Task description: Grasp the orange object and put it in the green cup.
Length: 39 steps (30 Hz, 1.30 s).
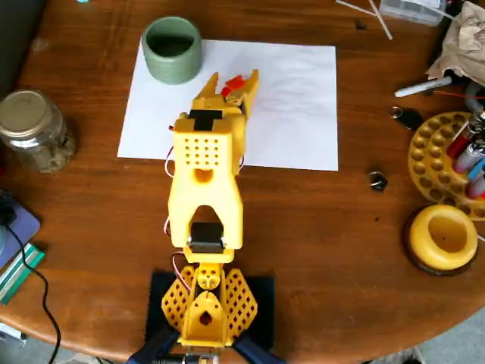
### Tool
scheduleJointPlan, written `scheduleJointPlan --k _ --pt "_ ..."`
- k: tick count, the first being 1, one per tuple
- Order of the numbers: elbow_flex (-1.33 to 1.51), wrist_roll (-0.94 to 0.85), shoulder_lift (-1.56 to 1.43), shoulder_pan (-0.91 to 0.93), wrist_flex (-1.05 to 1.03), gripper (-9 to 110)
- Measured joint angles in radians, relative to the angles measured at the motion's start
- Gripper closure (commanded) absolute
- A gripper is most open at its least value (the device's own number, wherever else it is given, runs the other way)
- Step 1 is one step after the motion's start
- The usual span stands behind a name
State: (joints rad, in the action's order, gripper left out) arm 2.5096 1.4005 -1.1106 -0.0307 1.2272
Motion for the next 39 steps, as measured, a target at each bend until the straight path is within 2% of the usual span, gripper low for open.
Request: scheduleJointPlan --k 15,17,19,20,34,39 --pt "-0.054 0.000 0.129 0.008 0.103 77" --pt "-0.055 0.000 0.138 0.008 0.118 85" --pt "-0.055 0.000 0.143 0.012 0.135 100" --pt "-0.055 0.000 0.143 0.021 0.138 102" --pt "-0.051 0.000 0.143 0.035 0.150 102" --pt "0.023 0.011 0.020 0.026 0.135 102"
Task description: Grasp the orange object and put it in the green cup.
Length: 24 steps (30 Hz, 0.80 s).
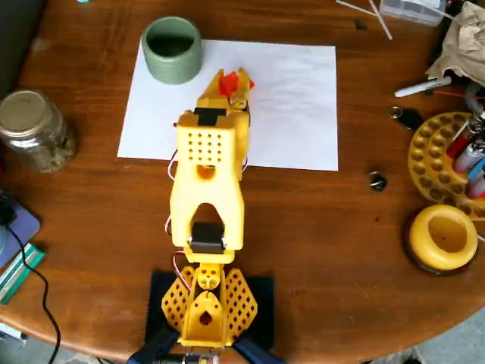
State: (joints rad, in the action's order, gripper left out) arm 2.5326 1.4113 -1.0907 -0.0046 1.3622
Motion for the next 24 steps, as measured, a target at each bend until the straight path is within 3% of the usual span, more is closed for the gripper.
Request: scheduleJointPlan --k 4,10,16,24 --pt "0.054 0.017 -0.204 -0.025 -0.161 102" --pt "0.006 0.041 -0.528 -0.075 -0.584 102" --pt "-0.124 0.081 -0.538 -0.118 -0.747 102" --pt "-0.364 0.091 -0.376 -0.184 -0.795 101"
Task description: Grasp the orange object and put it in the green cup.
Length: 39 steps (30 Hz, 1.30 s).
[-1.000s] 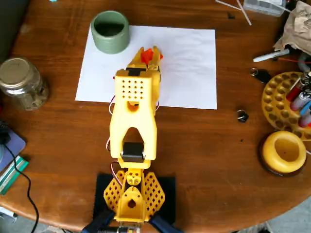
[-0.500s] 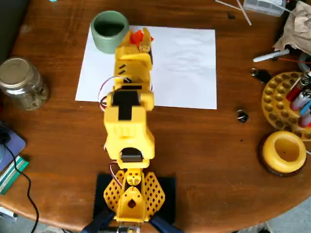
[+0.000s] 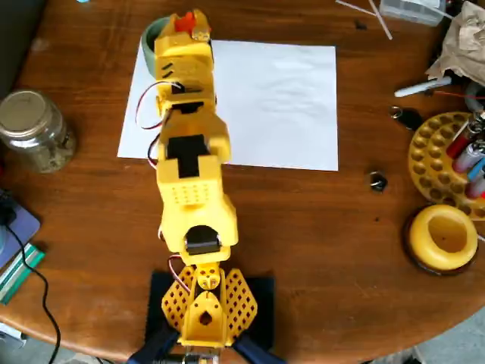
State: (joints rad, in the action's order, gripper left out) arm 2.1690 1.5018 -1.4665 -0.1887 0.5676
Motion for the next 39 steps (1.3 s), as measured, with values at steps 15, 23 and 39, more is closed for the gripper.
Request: scheduleJointPlan --k 15,23,39 --pt "-0.371 0.017 0.262 -0.061 -0.133 101" --pt "-0.417 0.017 0.330 -0.092 -0.138 101" --pt "-0.374 0.003 0.327 -0.092 -0.140 72"
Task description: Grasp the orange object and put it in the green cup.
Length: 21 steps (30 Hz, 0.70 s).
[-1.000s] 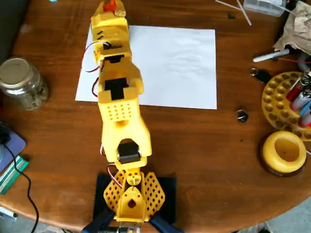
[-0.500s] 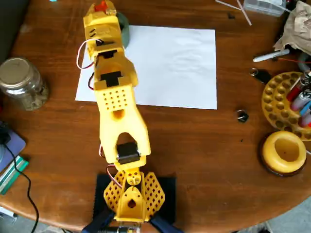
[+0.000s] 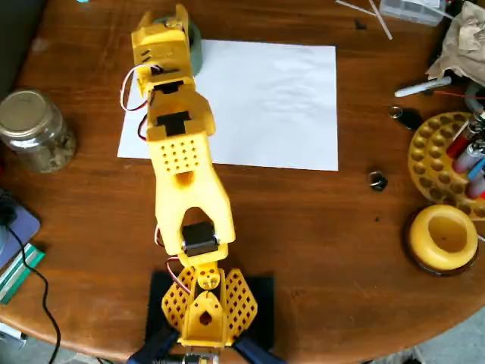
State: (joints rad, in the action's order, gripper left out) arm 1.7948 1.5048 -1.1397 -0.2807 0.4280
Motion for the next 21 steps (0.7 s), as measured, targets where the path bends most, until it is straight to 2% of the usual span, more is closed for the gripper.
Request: scheduleJointPlan --k 7,11,13,15,21 --pt "0.005 -0.003 0.000 -0.018 0.000 72" --pt "0.014 -0.015 -0.006 -0.015 0.000 86" --pt "0.043 -0.038 -0.044 -0.006 -0.014 97" --pt "0.066 -0.072 -0.121 0.020 -0.095 102" --pt "0.092 -0.310 -0.446 0.120 -0.523 102"
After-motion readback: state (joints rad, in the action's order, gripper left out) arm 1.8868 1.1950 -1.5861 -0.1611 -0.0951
